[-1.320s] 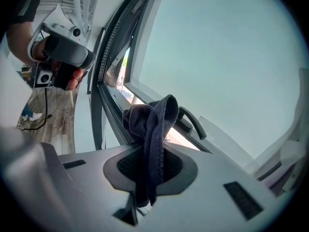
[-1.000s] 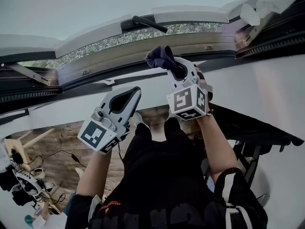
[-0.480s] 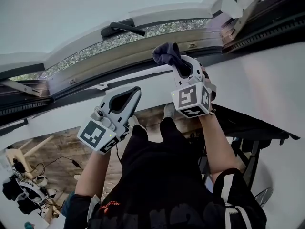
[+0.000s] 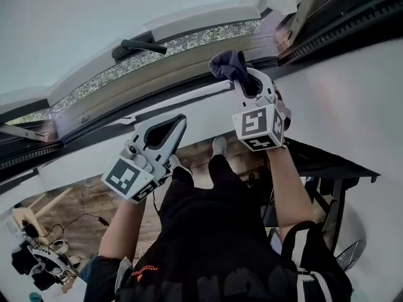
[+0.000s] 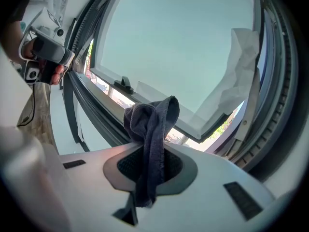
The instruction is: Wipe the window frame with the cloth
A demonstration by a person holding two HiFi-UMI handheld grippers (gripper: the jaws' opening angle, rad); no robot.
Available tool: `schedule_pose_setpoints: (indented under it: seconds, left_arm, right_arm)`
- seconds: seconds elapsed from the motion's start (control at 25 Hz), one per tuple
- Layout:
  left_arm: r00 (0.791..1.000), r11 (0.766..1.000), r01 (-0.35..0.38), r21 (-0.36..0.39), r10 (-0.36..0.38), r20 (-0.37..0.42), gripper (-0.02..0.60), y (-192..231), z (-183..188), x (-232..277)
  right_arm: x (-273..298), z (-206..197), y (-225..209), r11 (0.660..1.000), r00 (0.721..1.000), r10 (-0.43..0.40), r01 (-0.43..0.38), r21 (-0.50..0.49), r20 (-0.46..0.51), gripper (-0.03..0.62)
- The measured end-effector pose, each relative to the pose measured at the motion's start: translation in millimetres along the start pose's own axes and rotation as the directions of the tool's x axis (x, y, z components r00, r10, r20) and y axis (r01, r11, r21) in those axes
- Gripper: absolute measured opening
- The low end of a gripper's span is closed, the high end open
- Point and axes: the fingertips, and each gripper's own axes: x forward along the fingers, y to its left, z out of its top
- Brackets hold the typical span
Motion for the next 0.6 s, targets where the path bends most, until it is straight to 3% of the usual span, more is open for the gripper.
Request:
schedule_pose_setpoints:
  seconds: [0.6]
  left_arm:
    - [0.999,0.999,0.048,0.007,-0.048,-0.020,0.021,-14.3,-2.1,37.3]
  right_arm:
    - [-7.9,-39.6,-59.3,0.995,0.995,-0.087,0.089,0.041,-0.051,0.043]
